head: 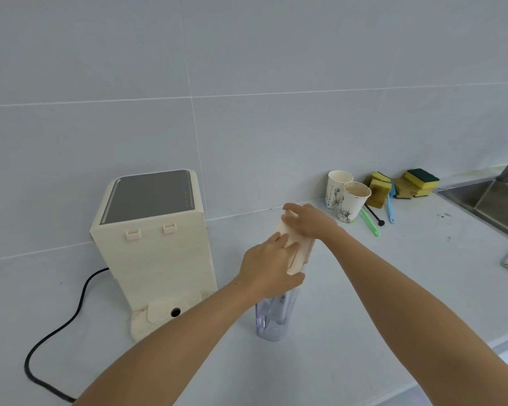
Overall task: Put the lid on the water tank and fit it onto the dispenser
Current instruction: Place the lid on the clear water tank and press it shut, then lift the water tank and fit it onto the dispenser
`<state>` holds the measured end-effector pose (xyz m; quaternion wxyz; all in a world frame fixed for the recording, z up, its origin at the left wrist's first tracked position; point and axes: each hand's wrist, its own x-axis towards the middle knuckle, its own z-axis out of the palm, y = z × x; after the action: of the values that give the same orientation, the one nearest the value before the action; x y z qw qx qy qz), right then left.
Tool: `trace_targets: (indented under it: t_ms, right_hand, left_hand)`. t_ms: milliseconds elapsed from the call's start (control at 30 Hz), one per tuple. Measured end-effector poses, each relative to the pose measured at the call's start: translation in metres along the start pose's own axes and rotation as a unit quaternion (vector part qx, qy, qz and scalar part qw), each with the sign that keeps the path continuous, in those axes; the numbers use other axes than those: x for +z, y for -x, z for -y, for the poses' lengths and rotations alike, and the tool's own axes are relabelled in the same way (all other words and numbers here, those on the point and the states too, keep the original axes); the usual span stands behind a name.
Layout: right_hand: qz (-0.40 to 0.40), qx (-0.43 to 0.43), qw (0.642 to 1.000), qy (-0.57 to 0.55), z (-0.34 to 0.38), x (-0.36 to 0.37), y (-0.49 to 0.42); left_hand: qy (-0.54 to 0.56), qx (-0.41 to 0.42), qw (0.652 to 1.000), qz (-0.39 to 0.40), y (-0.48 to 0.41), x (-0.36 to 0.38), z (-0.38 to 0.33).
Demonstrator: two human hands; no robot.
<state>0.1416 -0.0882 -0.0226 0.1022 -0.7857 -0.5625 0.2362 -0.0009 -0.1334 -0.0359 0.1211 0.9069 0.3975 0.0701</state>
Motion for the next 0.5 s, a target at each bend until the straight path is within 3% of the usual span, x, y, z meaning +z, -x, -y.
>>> trace_targets:
  t_ms: [200,500]
  right_hand:
    - [-0.028,0.019,0.999,-0.029,-0.015,-0.001,0.002]
    - [-0.104,0.014,0.976,-0.191,-0.034,0.011,0.010]
  left_hand:
    - [-0.011,0.012,0.999,0.042,0.000,-0.012,0.035]
    - [0.038,-0.019,0.999,-0.011,0.001,-0.017,0.077]
